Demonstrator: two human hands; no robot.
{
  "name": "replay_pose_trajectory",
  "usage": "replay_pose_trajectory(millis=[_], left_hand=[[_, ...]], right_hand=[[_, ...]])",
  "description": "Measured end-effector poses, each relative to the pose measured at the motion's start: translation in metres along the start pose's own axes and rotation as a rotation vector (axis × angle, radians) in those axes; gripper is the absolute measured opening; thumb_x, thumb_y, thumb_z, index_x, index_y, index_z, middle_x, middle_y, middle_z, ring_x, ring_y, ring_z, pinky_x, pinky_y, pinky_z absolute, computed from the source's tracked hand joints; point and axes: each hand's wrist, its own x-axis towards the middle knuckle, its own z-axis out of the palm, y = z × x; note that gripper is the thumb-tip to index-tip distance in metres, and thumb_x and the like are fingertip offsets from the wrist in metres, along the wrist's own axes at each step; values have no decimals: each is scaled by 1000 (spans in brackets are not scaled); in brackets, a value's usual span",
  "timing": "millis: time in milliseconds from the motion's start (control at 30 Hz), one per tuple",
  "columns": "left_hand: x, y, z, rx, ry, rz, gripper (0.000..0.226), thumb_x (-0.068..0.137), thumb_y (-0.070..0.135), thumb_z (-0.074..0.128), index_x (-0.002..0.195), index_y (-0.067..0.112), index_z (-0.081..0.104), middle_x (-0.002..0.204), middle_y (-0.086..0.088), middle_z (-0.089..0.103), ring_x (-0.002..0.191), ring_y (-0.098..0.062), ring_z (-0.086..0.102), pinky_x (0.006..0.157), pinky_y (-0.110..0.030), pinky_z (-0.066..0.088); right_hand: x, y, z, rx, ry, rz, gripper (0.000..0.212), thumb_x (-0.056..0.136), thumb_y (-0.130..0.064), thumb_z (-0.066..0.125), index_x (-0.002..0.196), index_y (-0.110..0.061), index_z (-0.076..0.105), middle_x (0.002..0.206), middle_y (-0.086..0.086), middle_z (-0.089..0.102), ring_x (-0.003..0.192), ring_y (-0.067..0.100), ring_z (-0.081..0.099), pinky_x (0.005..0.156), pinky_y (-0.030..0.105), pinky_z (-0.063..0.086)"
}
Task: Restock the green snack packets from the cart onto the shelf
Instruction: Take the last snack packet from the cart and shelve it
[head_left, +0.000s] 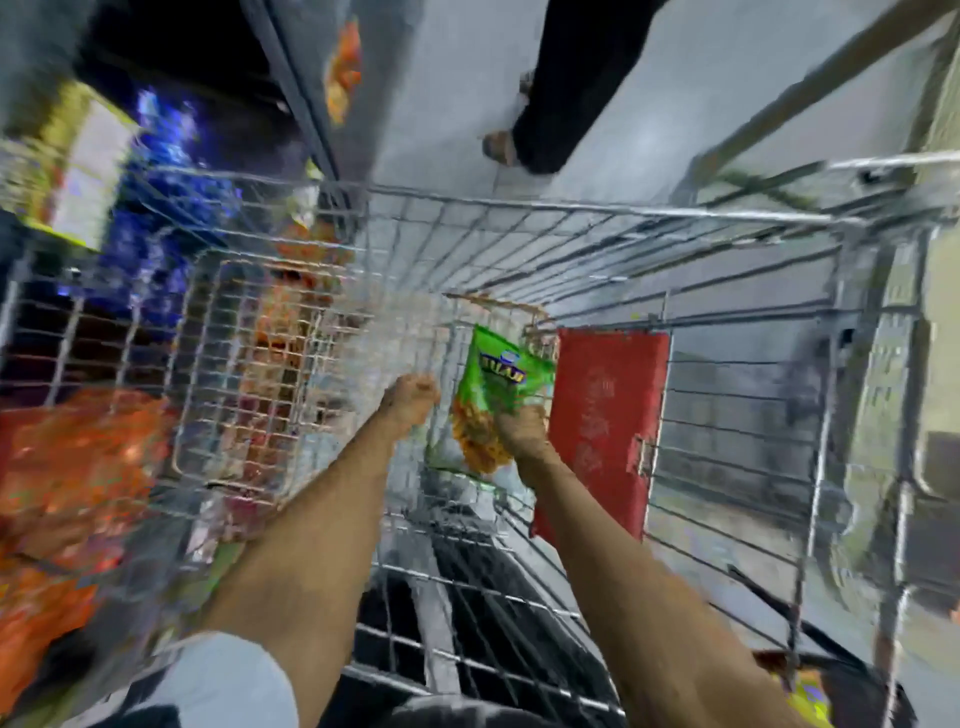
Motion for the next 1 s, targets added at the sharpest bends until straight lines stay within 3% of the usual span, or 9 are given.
replay_pose_trajectory(millis=[100, 167, 233, 367, 500, 633, 733, 900, 1000], left_hand=[[40, -47, 19, 118, -63, -61, 11, 81, 15, 54, 71, 10, 55, 70, -21, 65, 67, -31, 59, 57, -28, 49], [63, -73, 34, 186, -88, -64, 9, 71, 20, 52, 72, 11, 55, 72, -18, 67, 73, -32, 57, 67, -29, 52], [58, -64, 41, 198, -59, -47, 26, 67, 29, 46, 80, 11, 60, 94, -28, 67, 91, -38, 62, 87, -44, 53], [8, -24, 39, 230, -16, -22, 32, 86, 26, 50, 107, 5, 63, 117, -24, 63, 115, -36, 51, 101, -38, 41], [-12, -15, 18, -8, -11, -10, 28, 89, 16, 53, 114, 2, 54, 122, -21, 59, 114, -33, 54, 94, -35, 44], [-38, -6, -16, -201, -90, -12, 39, 87, 33, 58, 114, 7, 46, 123, -15, 57, 112, -26, 54, 94, -38, 47], [-70, 5, -46, -177, -63, 24, 61, 80, 47, 61, 126, 12, 41, 126, -12, 55, 113, -25, 54, 93, -37, 47], [-131, 29, -98, -198, 90, 297, 24, 92, 19, 51, 110, 4, 56, 88, -2, 70, 80, -4, 64, 59, -13, 45], [-187, 36, -137, -243, 304, 454, 24, 93, 4, 45, 109, -11, 53, 75, 6, 59, 51, 16, 53, 56, -8, 42]], right_hand=[[16, 2, 4, 37, 3, 106, 25, 89, -6, 51, 64, -6, 54, 66, 17, 54, 40, 8, 53, 37, 15, 39], [23, 8, 8, 2, 56, 131, 14, 88, -14, 56, 86, -1, 59, 84, 20, 60, 61, 21, 60, 50, 20, 43], [29, 13, 11, -123, 104, 108, 31, 86, -23, 58, 106, 0, 56, 103, 25, 65, 91, 37, 62, 67, 29, 44], [26, 16, 9, -130, 159, 27, 29, 80, -10, 58, 109, -13, 61, 104, 14, 69, 91, 30, 62, 72, 30, 42], [21, 16, 6, 58, 155, -3, 27, 79, -3, 60, 105, -8, 61, 97, 12, 67, 79, 23, 57, 78, 41, 53], [10, -1, 2, 189, 60, -73, 26, 82, 3, 59, 107, 2, 58, 94, 9, 60, 76, 17, 54, 53, 8, 46], [-12, -26, 4, 219, -27, -129, 27, 82, 2, 61, 109, -1, 60, 92, 3, 61, 79, 15, 55, 65, 13, 49], [-56, -77, 12, 269, -217, -333, 21, 76, 5, 65, 76, -16, 63, 56, -13, 67, 56, 5, 57, 54, 19, 50], [-121, -123, 20, 232, -286, -546, 26, 75, 5, 66, 64, -17, 58, 48, -14, 61, 46, -2, 52, 49, 17, 47]])
